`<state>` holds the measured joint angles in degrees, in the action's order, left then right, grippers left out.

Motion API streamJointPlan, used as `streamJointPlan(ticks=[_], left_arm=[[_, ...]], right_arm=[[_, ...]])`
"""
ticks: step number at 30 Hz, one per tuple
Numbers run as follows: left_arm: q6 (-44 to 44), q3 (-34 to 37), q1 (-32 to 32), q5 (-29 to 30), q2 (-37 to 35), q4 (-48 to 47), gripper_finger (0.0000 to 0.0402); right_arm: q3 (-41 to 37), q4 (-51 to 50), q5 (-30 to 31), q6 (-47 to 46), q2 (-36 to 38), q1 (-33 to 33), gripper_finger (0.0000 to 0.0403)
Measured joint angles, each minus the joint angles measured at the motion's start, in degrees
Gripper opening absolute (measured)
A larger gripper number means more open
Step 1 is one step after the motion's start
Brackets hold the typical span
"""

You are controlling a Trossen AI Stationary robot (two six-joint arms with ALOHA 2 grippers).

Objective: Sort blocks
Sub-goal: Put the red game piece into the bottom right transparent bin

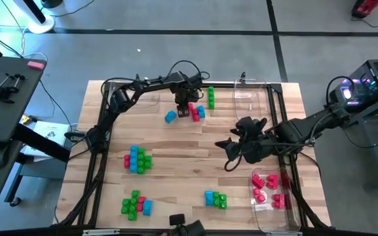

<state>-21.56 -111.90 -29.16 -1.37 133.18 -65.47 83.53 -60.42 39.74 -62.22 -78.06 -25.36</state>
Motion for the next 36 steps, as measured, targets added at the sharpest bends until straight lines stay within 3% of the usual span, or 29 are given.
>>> streamJointPlan(ticks=[7,14,17,19,22,29,36], left_arm=[[2.0,0.0,2.9,-5.0,-12.3,-4.1,0.0081],[2.4,-0.1,9.7,-20.3,-30.2,-3.1,0.0081],[3.0,-0.1,14.1,-22.6,-36.9,-1.4,0.0081],[5.0,-0.2,17.1,-20.0,-40.0,0.4,0.0081],[8.0,-0.2,22.1,-10.0,-41.8,1.7,0.0081],[12.9,-0.1,29.2,6.7,-38.5,3.3,0.0081],[13.2,0.1,30.3,9.8,-33.2,4.8,0.0081]], right_arm=[[0.0,5.3,3.8,11.5,0.0,2.1,0.0268],[0.0,17.8,4.6,27.9,0.0,6.3,0.0268],[0.0,27.5,3.2,38.8,0.0,7.7,0.0268],[0.0,34.5,-1.1,45.8,0.0,8.7,0.0268],[0.0,40.4,-7.0,52.6,0.0,9.9,0.0268],[0.0,36.7,-8.3,61.7,-1.2,10.8,0.0268],[0.0,30.7,-8.4,61.0,-4.3,11.5,0.0262]])
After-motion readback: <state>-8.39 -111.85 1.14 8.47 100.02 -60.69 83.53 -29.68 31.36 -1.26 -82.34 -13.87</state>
